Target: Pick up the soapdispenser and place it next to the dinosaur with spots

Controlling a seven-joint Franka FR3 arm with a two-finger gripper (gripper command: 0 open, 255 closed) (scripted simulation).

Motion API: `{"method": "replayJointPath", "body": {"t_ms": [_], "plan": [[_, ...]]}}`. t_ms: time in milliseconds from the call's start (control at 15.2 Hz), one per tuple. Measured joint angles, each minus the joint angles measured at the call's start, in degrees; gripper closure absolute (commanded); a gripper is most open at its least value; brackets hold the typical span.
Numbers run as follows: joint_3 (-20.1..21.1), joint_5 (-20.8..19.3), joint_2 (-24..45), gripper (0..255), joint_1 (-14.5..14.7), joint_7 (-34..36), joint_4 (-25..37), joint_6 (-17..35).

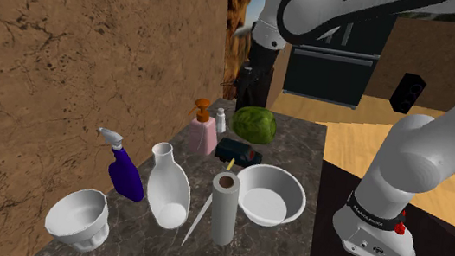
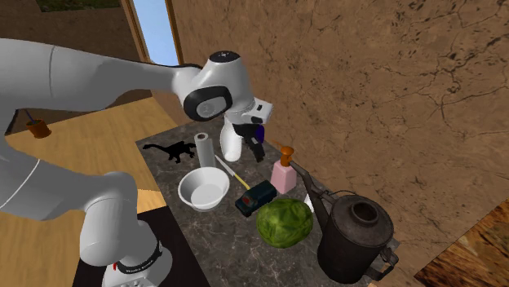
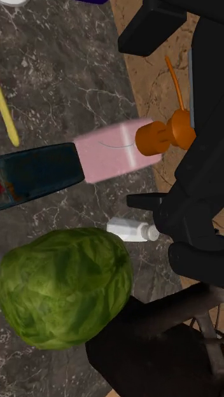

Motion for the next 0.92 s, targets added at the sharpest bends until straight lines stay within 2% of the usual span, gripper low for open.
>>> {"method": "replayJointPath", "body": {"t_ms": [396,660,924], "plan": [[4.0,-1.3,11.3,0,-1.4,4.1,0.0,16.3],[7.1,-5.1,20.3,0,-3.6,8.8,2.2,26.1],[8.5,-8.3,25.2,0,-4.9,11.9,3.9,30.4]]}}
